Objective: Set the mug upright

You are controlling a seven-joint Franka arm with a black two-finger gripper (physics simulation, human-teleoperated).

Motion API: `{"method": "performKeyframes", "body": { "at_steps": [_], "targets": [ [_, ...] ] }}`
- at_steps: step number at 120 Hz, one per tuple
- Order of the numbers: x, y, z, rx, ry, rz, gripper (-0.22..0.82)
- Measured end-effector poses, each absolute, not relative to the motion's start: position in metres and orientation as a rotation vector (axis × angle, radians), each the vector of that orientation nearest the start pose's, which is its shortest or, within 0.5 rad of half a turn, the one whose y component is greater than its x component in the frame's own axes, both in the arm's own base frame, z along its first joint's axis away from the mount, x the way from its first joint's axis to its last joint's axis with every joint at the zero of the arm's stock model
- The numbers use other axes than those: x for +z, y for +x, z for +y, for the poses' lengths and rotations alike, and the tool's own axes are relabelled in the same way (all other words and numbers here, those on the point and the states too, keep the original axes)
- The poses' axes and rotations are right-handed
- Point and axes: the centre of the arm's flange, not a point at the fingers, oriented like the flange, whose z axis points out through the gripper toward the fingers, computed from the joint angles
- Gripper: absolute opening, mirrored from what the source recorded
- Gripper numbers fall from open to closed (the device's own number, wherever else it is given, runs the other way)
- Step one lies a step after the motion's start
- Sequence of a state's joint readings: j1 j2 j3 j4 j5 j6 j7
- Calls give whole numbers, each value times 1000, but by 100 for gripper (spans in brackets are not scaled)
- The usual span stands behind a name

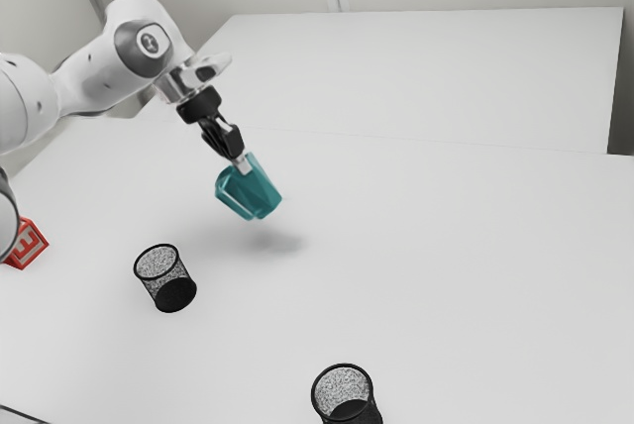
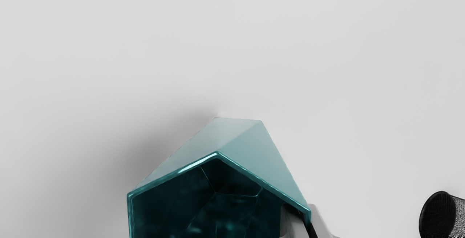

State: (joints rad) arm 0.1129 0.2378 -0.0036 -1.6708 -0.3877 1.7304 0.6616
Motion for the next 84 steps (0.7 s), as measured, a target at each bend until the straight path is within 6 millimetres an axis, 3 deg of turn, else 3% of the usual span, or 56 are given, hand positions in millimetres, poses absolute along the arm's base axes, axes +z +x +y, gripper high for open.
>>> {"method": "performKeyframes", "body": {
  "at_steps": [16, 46, 84],
  "targets": [
    [460, 609, 17, 80, -3267, 772, -18],
    [409, 594, 11, 74, -3190, 604, -18],
    [379, 603, 3, 57, -3165, 472, -18]
  ]
}}
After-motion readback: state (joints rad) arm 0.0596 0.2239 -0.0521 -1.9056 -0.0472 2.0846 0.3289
